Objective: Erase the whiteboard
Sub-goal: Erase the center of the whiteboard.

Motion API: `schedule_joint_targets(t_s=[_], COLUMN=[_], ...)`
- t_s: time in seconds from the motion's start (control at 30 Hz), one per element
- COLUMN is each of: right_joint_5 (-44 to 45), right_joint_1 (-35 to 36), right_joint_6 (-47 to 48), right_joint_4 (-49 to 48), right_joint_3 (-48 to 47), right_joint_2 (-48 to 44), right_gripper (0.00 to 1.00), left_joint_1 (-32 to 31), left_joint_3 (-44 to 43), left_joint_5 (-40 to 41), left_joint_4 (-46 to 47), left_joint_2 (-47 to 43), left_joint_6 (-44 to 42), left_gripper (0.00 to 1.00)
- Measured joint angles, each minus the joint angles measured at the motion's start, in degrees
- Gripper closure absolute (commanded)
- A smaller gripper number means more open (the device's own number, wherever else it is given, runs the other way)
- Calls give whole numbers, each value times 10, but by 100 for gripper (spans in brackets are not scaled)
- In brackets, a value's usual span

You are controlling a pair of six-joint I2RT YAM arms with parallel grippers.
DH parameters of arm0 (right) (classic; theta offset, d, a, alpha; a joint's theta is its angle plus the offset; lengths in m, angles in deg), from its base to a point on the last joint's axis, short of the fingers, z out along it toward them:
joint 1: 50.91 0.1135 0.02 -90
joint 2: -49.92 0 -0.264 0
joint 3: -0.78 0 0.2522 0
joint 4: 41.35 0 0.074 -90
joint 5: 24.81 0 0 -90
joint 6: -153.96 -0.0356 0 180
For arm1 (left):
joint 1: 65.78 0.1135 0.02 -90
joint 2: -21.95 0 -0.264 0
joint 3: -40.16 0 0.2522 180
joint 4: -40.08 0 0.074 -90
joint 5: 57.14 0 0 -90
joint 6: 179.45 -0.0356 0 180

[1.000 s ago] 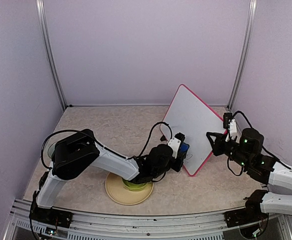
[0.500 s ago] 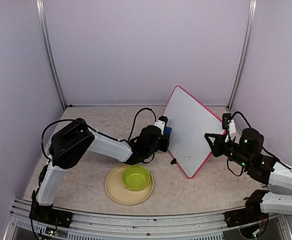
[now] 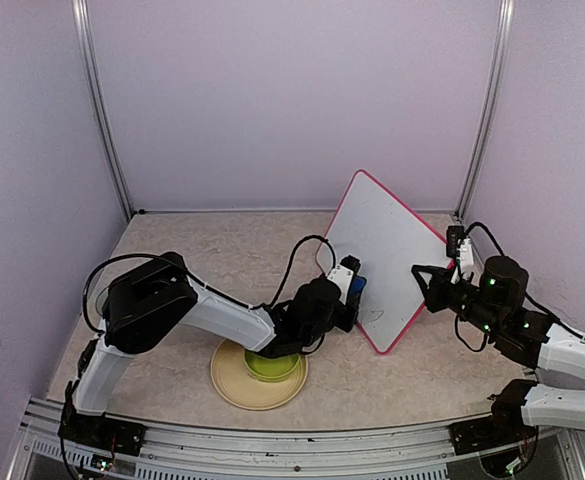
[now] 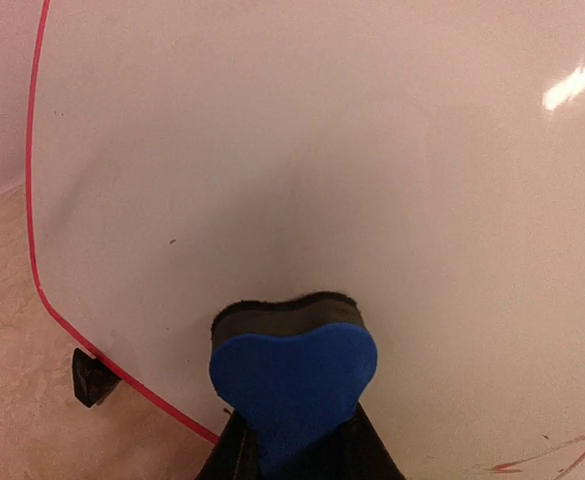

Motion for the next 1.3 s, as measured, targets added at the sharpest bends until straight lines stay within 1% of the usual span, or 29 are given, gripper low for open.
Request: schedule_joint_targets(t_s=[0.53, 0.7, 1.3], right_joint_5=[1, 1, 0], right_joint_1=[-1, -1, -1], right_joint_6=[7, 8, 18], right_joint_4=[0, 0, -11], right_joint_3=[0, 0, -10], right_joint_2=[0, 0, 23], right_gripper=[100, 100, 100], left_joint_1=[-43, -49, -76], left_joint_3=[24, 29, 29], left_joint_5=[-14, -29, -35], left_joint_4=[39, 43, 52], left_joint_2=[-5, -9, -9], left_joint_6=[-4, -4, -8], left_gripper=[99, 100, 100])
